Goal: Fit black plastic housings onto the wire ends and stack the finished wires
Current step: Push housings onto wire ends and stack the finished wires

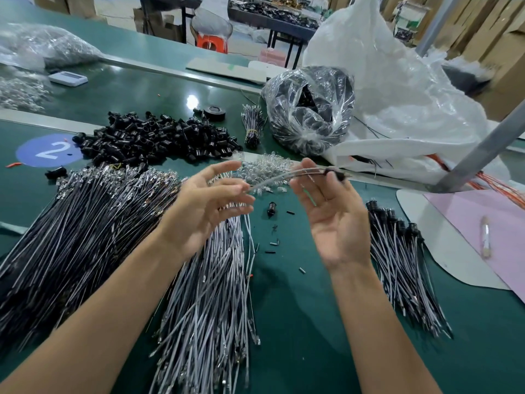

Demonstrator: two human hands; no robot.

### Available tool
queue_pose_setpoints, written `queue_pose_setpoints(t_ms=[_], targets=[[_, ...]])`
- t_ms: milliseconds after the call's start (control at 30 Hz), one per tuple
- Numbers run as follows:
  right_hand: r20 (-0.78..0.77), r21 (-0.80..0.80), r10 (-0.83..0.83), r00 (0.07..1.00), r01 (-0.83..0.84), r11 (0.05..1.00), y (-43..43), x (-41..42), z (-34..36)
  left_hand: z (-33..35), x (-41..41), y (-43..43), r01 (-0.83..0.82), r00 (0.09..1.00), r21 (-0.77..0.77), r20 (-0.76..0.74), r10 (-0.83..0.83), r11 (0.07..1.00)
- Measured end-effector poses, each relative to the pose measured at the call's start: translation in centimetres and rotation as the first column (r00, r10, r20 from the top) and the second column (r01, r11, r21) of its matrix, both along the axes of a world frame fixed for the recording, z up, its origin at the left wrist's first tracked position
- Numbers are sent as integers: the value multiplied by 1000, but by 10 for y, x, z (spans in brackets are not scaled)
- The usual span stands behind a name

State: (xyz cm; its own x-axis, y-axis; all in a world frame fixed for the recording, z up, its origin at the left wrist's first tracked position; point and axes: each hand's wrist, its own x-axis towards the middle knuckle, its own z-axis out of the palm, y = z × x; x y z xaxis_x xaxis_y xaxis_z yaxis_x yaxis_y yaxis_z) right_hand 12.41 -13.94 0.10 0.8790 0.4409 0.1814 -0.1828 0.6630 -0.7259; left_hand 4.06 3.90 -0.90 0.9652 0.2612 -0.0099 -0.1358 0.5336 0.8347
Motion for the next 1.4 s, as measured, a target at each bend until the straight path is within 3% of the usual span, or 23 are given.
queue_pose_setpoints(t_ms=[67, 133, 200, 267, 367, 833, 1033, 1200, 1400], targets=[[-103, 132, 61, 993, -48, 990, -6, 2, 2, -1, -2, -3, 119, 991, 128, 51, -126, 985], [-107, 106, 85, 991, -74, 992, -9, 2, 3, 1, -1, -7, 101, 991, 179, 64, -114, 979], [12, -136, 101, 995, -98, 986, -6, -1, 1, 1, -1, -12, 56, 997, 241, 31, -65, 969], [177, -400, 155, 972, -73, 914, 2, -7, -4, -1, 0, -18, 53, 998, 345, -4, -55, 937], [303, -527, 197, 932, -9, 850, 13, -15, -11, -4, 0, -24, 21, 999, 413, 23, -33, 910], [384, -669, 177, 906, 141, 730, 17, -19, -14, -8, 6, -22, -221, 970, 212, 150, 192, 952], [405, -616, 123, 906, 171, 769, 20, -22, -16, -9, 3, -28, -185, 982, 309, 105, 160, 933], [407, -566, 72, 911, 189, 803, 22, -22, -16, -4, 1, -28, -238, 970, 211, 111, 219, 948], [419, -570, 74, 905, 198, 798, 22, -24, -18, -1, 0, -27, -290, 954, 199, 138, 266, 936]])
